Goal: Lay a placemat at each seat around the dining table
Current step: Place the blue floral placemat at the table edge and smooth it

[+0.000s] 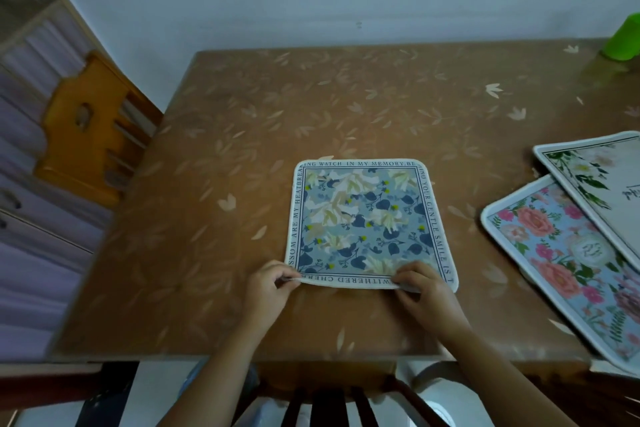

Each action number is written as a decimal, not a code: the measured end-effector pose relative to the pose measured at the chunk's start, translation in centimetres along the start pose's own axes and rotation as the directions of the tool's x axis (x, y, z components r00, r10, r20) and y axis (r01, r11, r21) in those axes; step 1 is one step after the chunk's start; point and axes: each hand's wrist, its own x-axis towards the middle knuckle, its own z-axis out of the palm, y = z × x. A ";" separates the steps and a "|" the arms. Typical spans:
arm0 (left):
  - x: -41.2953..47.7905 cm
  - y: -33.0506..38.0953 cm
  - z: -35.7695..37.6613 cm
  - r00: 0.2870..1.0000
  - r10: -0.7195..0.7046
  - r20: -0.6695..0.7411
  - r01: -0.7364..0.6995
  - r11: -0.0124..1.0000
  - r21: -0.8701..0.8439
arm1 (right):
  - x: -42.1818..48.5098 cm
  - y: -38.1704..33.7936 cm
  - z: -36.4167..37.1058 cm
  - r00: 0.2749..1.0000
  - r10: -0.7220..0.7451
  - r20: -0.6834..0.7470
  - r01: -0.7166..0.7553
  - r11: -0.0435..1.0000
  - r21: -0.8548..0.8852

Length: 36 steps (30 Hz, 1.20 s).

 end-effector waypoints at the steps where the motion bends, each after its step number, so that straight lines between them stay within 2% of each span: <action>1: -0.2 -0.5 -0.5 1.000 -0.008 0.008 0.008 1.000 -0.001 | -0.3 -0.3 0.1 1.000 0.012 0.008 -0.012 1.000 -0.002; 14: -4.1 -5.8 -6.7 0.998 -0.019 0.056 0.017 0.999 0.034 | -2.4 -6.0 5.1 0.999 0.029 0.034 -0.028 0.998 -0.051; 24: -4.7 -6.0 -6.9 0.999 -0.019 0.028 0.019 1.000 -0.006 | -3.2 -8.4 7.0 0.993 0.117 0.027 -0.114 0.988 -0.102; 28: -4.6 -5.5 -7.0 1.000 0.024 0.017 -0.024 1.000 -0.001 | -3.4 -10.3 8.4 0.995 0.078 0.067 -0.075 0.996 -0.050; 36: -5.8 -2.5 -5.0 0.982 0.166 0.087 -0.164 0.986 -0.022 | -3.1 -13.4 10.2 0.995 -0.029 0.091 0.025 0.998 0.050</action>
